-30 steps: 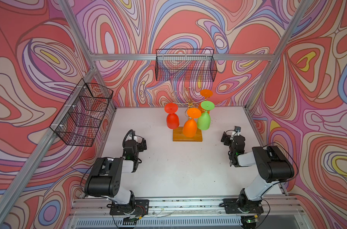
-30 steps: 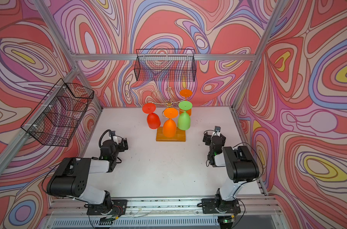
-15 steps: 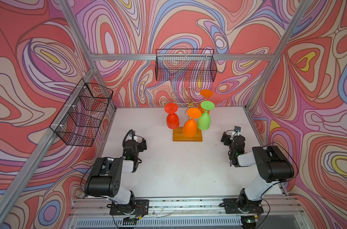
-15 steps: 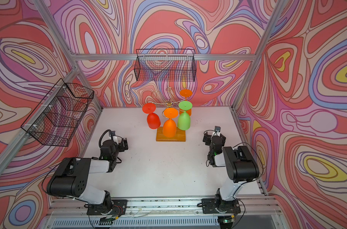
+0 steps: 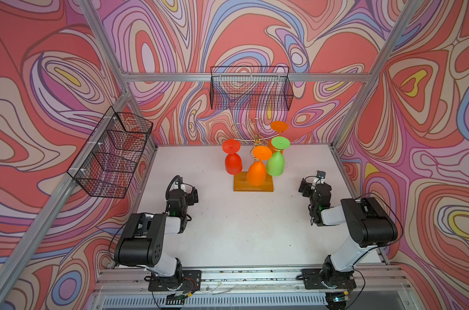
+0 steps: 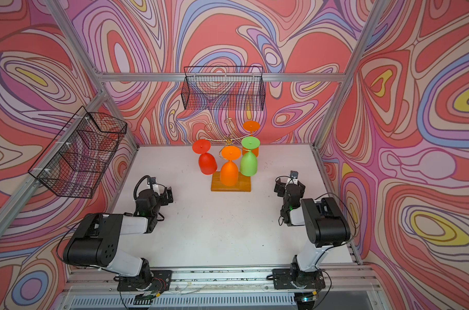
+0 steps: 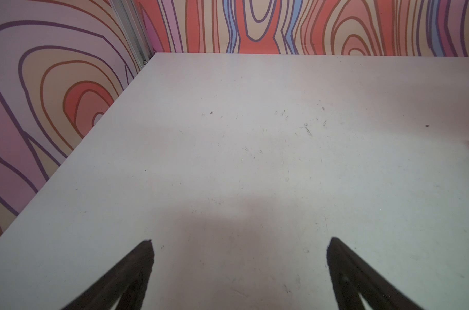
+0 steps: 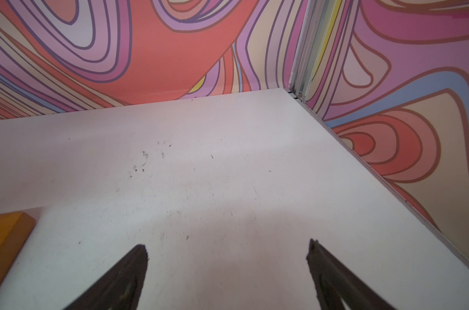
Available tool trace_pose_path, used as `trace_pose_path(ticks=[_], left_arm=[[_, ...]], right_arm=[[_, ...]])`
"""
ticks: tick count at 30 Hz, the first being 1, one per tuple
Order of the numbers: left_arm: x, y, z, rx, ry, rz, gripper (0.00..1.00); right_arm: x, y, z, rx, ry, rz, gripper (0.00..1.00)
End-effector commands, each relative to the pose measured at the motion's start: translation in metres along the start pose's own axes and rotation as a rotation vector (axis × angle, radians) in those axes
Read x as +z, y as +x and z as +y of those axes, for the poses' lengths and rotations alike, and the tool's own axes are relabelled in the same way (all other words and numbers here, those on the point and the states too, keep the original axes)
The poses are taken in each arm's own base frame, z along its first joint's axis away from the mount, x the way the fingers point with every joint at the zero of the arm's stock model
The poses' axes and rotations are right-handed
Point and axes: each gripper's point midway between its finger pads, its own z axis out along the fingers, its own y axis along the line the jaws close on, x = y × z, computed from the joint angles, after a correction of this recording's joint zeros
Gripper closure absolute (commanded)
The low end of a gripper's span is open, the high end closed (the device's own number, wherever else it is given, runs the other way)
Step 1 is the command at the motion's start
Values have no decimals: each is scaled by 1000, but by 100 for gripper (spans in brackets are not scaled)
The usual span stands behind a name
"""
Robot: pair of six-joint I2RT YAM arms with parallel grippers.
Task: Take the wine glass off the wine glass rack
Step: Pick up the wine glass from the wine glass rack.
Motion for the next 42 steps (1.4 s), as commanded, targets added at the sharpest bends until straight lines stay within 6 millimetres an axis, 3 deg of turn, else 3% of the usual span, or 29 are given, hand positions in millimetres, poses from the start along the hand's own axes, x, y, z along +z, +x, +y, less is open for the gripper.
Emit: trace_pose_path(ticks=[1,11,23,30,36,42], left_arm=[[3,-13,1,7,-5,-44,0],[0,-17,3,5,-20,-55,0],[-45,-68,26,-88,-124,-171,3],[-64,-99,6,-352,21,-261,5],[-77,-128,-23,-524,226,-263,6],[-91,-149,-34,-564,302,-261,6]], right_arm=[[3,-4,4,-4,-11,-13,2],[1,-9,0,-6,7,-21,4],[-17,-53,-8,48,47,-21,3],[-40,-94,0,185,-18,27,3],[-72,-154,13,296,-128,-21,3],[-100,-210,20,380,-213,-79,3]])
